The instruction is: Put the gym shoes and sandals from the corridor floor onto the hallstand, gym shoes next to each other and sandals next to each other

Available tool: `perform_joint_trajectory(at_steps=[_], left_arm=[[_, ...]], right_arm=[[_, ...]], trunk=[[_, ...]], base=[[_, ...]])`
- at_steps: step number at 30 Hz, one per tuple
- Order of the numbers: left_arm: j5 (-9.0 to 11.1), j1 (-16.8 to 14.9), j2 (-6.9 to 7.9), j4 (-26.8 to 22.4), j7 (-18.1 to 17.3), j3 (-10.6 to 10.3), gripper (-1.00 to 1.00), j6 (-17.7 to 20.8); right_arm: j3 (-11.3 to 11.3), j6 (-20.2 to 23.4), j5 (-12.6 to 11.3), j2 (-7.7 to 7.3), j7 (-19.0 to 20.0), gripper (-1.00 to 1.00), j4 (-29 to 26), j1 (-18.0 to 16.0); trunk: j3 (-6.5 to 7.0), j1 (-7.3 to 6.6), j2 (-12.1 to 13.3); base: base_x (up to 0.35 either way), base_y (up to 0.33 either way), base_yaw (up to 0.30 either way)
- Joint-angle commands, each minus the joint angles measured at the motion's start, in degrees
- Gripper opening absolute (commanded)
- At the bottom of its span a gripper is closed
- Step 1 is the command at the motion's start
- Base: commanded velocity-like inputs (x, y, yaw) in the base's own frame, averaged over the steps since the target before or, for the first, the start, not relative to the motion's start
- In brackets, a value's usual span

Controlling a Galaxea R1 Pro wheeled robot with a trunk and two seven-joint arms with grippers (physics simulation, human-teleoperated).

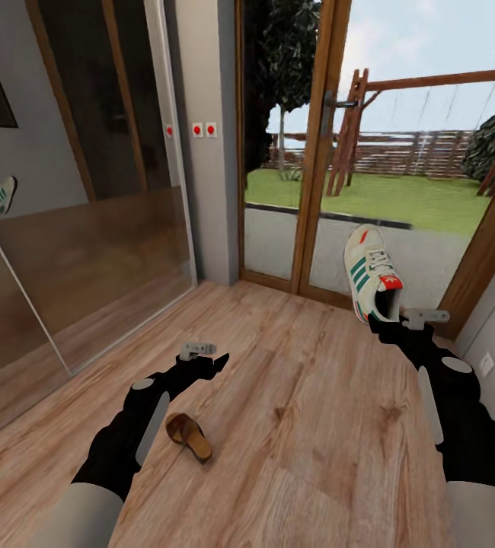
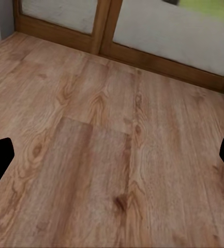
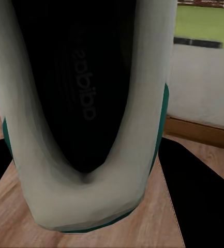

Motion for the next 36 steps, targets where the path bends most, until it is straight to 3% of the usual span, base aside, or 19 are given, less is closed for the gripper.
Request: perform_joint_trajectory(at_steps=[1,17,29,36], left_arm=[[0.60,-0.03,-0.03,-0.06,-0.01,0.04,1.00,0.54],[0.60,-0.03,-0.02,-0.06,-0.01,0.04,1.00,0.54],[0.60,-0.03,-0.02,-0.06,-0.01,0.04,1.00,0.50],[0.60,-0.03,-0.04,-0.06,-0.01,0.04,1.00,0.50]], right_arm=[[-0.10,0.27,0.30,0.01,0.44,-1.00,-0.09,-0.03],[-0.09,0.27,0.31,0.00,0.46,-1.00,-0.10,-0.03],[-0.08,0.27,0.31,0.00,0.44,-1.00,-0.10,-0.03],[-0.08,0.27,0.31,0.00,0.48,-1.00,-0.14,-0.03]], trunk=[[-0.06,0.01,-0.02],[-0.06,0.01,-0.02],[-0.06,0.01,-0.02],[-0.06,0.01,-0.02]], base=[[0.178,-0.243,0.000],[0.174,-0.233,0.231],[0.018,-0.019,0.290],[0.083,-0.046,0.105]])
